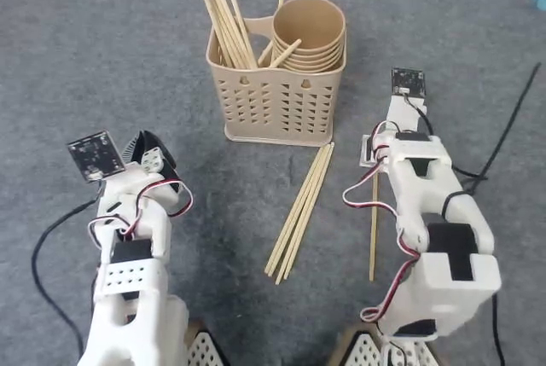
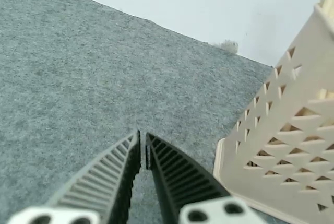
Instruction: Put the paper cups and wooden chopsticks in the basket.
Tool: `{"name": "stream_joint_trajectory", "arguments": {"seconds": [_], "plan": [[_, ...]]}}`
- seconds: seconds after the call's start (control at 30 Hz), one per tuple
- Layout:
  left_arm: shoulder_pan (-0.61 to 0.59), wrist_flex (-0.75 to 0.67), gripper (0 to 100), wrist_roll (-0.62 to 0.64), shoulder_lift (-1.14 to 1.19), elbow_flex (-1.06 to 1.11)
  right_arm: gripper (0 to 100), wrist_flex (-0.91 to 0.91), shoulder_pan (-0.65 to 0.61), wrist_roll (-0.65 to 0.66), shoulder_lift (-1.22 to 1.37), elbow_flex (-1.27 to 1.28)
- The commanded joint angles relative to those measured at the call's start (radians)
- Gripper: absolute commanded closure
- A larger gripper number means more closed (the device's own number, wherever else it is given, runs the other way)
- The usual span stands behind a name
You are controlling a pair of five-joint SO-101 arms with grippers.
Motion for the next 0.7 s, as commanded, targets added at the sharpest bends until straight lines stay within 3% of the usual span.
{"name": "stream_joint_trajectory", "arguments": {"seconds": [0.0,0.37,0.5,0.67], "plan": [[0.003,-0.026,99,-0.003,-0.025,-0.005,99.1,0.108,-0.005,0.005,-0.071,-0.038],[0.003,-0.028,99,-0.003,-0.025,-0.005,99.1,0.484,-0.007,0.002,-0.719,-0.035],[0.003,-0.028,99,-0.003,-0.025,-0.005,99.1,0.460,-0.013,-0.081,-0.986,-0.037],[0.003,-0.028,99,-0.003,-0.025,-0.005,99.1,0.208,-0.077,-0.138,-1.193,-0.009]]}}
